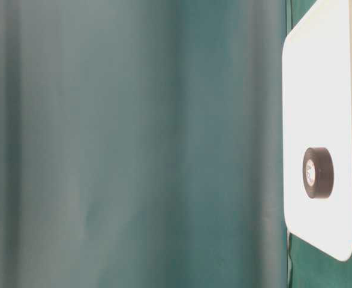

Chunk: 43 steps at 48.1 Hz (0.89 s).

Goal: Put the tape into the white case with the left arm.
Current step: 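Move the left gripper to the red tape roll and grasp it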

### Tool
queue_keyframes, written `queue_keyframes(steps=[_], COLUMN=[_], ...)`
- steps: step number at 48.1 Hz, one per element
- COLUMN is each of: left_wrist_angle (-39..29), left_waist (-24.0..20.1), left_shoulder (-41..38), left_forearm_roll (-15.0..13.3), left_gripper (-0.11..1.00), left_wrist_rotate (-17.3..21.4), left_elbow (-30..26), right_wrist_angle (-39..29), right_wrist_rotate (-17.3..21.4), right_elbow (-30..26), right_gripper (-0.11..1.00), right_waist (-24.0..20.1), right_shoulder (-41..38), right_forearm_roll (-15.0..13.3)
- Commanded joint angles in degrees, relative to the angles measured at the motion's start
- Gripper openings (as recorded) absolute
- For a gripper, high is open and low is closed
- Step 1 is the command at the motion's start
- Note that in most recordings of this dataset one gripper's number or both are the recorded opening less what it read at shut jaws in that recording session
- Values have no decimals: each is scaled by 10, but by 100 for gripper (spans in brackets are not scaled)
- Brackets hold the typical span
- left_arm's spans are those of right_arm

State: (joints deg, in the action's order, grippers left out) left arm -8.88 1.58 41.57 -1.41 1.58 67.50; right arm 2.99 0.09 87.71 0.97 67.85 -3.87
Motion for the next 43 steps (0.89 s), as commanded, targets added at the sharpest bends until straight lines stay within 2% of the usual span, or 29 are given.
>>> queue_keyframes(steps=[1, 16, 43], left_wrist_angle=[22, 34, 30], left_waist=[4, 4, 5], left_shoulder=[-23, -117, -304], left_forearm_roll=[0, -1, 0], left_gripper=[94, 94, 94], left_wrist_rotate=[-1, -1, 0], left_elbow=[-18, -55, -156], right_wrist_angle=[5, 4, 4], right_wrist_rotate=[1, 1, 1], right_elbow=[-5, -5, -5], right_gripper=[-9, -9, -9], right_waist=[1, 1, 1], right_shoulder=[-4, -4, -4], right_forearm_roll=[-1, -1, -1])
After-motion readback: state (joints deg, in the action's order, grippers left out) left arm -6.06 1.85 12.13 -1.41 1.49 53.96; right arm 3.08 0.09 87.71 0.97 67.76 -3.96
